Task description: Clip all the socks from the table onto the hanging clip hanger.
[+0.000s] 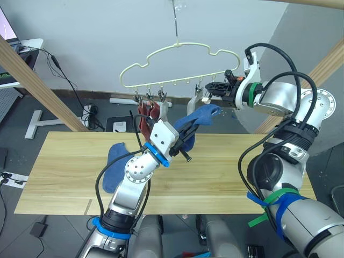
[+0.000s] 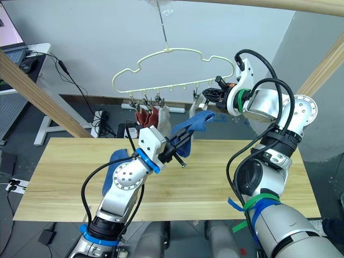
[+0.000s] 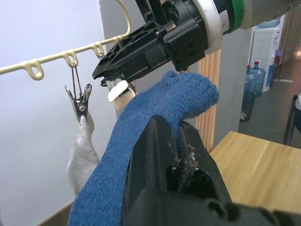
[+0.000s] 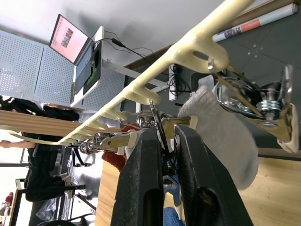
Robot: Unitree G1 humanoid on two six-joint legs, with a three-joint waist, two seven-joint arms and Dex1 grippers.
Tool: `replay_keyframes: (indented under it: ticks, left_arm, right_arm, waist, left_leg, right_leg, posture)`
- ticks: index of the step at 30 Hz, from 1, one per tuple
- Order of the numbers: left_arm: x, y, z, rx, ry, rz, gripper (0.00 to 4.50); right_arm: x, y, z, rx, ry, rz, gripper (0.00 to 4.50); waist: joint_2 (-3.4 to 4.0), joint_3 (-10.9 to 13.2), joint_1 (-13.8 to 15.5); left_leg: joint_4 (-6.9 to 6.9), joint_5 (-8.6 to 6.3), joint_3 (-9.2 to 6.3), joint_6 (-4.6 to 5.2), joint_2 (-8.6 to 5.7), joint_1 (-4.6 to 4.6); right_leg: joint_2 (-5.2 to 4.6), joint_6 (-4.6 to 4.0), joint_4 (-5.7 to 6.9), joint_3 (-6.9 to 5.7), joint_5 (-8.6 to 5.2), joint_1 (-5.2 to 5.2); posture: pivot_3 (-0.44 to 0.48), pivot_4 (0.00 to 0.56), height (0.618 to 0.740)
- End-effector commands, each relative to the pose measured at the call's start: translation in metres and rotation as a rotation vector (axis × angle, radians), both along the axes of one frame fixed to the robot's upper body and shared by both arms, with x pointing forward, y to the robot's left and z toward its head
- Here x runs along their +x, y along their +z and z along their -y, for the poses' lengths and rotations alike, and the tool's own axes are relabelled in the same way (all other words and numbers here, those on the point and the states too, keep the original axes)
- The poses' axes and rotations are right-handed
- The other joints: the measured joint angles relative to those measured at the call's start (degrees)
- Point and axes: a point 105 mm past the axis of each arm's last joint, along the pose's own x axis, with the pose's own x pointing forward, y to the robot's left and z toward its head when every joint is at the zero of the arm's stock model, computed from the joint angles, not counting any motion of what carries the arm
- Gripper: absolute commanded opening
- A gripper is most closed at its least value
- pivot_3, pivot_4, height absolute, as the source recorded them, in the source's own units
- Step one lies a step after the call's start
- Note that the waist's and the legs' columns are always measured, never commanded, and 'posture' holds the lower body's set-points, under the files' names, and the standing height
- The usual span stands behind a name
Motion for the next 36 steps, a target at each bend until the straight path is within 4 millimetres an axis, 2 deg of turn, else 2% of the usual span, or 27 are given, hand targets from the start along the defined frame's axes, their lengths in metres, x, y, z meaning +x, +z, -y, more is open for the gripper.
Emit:
replay_keyframes:
  ticks: [1,21,31,36]
  left_arm:
    - [-0.001,0.012,0.000,-0.025,0.015,0.060,0.04]
    - [-0.005,0.024,-0.009,-0.013,0.041,0.141,0.04]
    - [-0.005,0.026,-0.014,-0.016,0.062,0.151,0.04]
    - [-0.002,0.026,-0.012,-0.016,0.065,0.153,0.04]
  right_arm:
    - [0.001,-0.002,0.010,-0.005,-0.038,-0.023,0.13]
    - [0.003,-0.004,0.021,-0.010,-0.052,-0.065,0.13]
    - [0.003,-0.006,0.022,-0.008,-0.055,-0.075,0.13]
    - [0.003,-0.002,0.017,0.007,-0.036,-0.071,0.13]
  waist:
    - [0.00,0.0,0.0]
    - [0.00,0.0,0.0]
    - [0.00,0.0,0.0]
    - [0.00,0.0,0.0]
  left_leg:
    - [0.00,0.00,0.00,0.00,0.00,0.00]
    - [-0.01,-0.02,0.01,0.04,0.00,-0.04]
    - [-0.02,-0.04,0.01,0.07,0.00,-0.05]
    - [-0.02,-0.06,0.02,0.10,0.00,-0.06]
  right_leg:
    - [0.00,0.00,-0.01,0.00,0.00,0.00]
    - [0.00,0.02,-0.10,0.00,0.00,0.00]
    - [0.00,0.02,-0.13,0.00,0.00,0.00]
    - [0.00,0.03,-0.17,0.00,0.00,0.00]
  posture:
    - [-0.137,0.279,0.740]
    - [-0.133,0.289,0.740]
    - [-0.132,0.290,0.740]
    - [-0.132,0.290,0.740]
